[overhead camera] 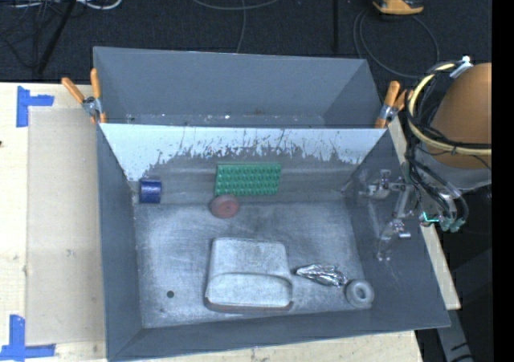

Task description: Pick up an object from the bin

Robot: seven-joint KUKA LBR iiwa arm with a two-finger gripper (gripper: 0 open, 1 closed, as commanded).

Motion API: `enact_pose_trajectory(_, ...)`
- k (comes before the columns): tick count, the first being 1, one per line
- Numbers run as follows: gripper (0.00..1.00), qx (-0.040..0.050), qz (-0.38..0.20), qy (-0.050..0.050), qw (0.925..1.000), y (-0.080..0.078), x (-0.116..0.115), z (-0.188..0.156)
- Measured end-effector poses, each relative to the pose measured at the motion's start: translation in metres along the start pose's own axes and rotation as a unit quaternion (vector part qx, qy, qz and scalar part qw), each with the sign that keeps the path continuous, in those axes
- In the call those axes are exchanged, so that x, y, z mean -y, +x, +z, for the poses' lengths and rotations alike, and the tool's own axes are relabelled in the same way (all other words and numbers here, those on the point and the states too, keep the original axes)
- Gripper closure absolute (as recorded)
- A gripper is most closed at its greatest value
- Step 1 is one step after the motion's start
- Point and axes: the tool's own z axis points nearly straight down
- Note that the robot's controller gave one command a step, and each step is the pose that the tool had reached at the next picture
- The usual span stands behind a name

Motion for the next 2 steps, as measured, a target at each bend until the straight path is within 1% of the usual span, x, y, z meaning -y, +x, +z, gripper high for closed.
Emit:
enact_pose_trajectory(1, 0.0, -0.0019, -0.015, -0.001, 0.9999, 0.053, -0.019, 0.092)
enact_pose_trajectory(2, 0.0, 0.0047, -0.065, 0.001, 0.9979, 0.03, -0.04, 0.157)
